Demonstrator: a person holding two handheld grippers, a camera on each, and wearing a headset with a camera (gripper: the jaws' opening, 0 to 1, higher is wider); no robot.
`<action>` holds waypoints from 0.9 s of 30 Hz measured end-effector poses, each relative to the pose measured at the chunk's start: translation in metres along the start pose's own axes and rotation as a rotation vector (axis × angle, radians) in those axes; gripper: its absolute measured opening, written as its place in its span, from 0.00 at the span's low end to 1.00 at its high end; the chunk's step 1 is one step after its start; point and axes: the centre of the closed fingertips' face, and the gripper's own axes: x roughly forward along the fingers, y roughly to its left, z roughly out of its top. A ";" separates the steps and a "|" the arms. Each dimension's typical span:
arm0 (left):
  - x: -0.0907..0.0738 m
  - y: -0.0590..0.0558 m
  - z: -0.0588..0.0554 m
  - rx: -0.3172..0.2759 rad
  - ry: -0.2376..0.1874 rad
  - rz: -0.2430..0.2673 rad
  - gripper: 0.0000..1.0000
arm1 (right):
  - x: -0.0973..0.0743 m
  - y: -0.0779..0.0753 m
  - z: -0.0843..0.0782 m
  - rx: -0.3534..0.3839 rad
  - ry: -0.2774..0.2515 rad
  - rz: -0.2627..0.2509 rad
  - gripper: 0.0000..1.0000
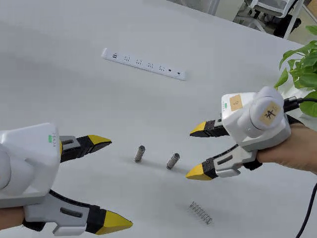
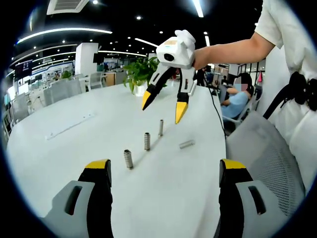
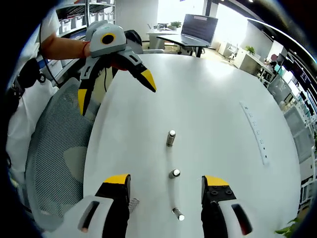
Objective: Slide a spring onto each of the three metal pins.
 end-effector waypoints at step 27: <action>0.014 -0.019 0.015 0.119 0.110 -0.054 0.87 | -0.064 0.048 -0.066 0.240 -0.263 -0.163 0.87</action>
